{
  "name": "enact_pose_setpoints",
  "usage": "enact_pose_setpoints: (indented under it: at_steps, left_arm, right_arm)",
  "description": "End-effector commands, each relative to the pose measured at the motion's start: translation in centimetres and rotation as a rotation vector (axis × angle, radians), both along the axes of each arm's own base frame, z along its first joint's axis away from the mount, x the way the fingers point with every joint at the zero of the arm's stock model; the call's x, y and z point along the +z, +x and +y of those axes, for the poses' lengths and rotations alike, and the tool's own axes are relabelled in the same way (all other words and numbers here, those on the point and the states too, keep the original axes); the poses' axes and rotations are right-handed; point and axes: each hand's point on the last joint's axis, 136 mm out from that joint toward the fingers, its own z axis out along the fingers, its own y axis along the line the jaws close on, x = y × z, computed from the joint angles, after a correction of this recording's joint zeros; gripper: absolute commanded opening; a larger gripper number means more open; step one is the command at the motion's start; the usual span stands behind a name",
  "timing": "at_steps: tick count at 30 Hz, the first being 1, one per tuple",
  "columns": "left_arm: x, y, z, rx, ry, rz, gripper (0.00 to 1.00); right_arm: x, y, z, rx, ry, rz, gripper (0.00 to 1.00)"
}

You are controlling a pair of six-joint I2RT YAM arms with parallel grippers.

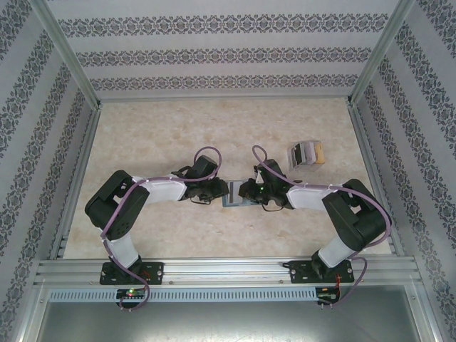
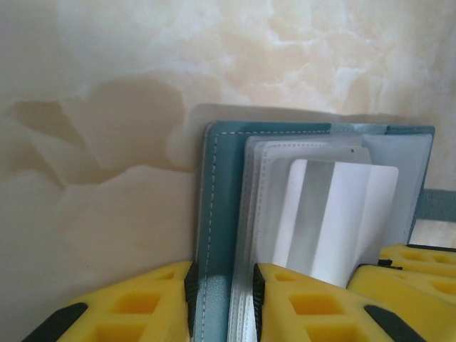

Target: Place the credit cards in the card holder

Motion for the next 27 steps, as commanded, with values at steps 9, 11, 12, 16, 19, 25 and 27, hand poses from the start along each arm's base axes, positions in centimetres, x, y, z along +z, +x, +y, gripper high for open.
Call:
enact_pose_setpoints:
  at_steps: [9, 11, 12, 16, 19, 25, 27]
  left_arm:
    - [2.1, 1.0, 0.7, 0.026, 0.015, -0.069, 0.37]
    - [2.0, 1.2, 0.5, 0.02, 0.014, -0.068, 0.36]
    - [1.9, 1.3, 0.3, 0.018, 0.013, -0.065, 0.35]
    - [1.3, 1.7, -0.1, 0.015, 0.012, -0.051, 0.32]
    - [0.9, 2.3, -0.5, 0.011, 0.016, -0.052, 0.31]
    - [0.4, 2.7, -0.6, 0.001, 0.04, -0.05, 0.28]
    - [0.2, 2.7, -0.6, 0.0, 0.044, -0.046, 0.28]
  right_arm:
    - [-1.0, 0.5, -1.4, 0.05, -0.071, 0.037, 0.24]
    - [-0.7, 0.7, -1.0, 0.058, -0.057, 0.031, 0.24]
    - [-0.6, 0.8, -0.8, 0.062, -0.051, 0.028, 0.24]
    - [-0.2, 1.0, -0.5, 0.089, -0.048, 0.018, 0.21]
    - [-0.3, 0.9, 0.1, 0.14, -0.041, 0.022, 0.17]
    - [-0.8, 0.9, 0.6, 0.209, -0.053, 0.018, 0.1]
    - [-0.8, 1.0, 0.6, 0.224, -0.066, 0.014, 0.09]
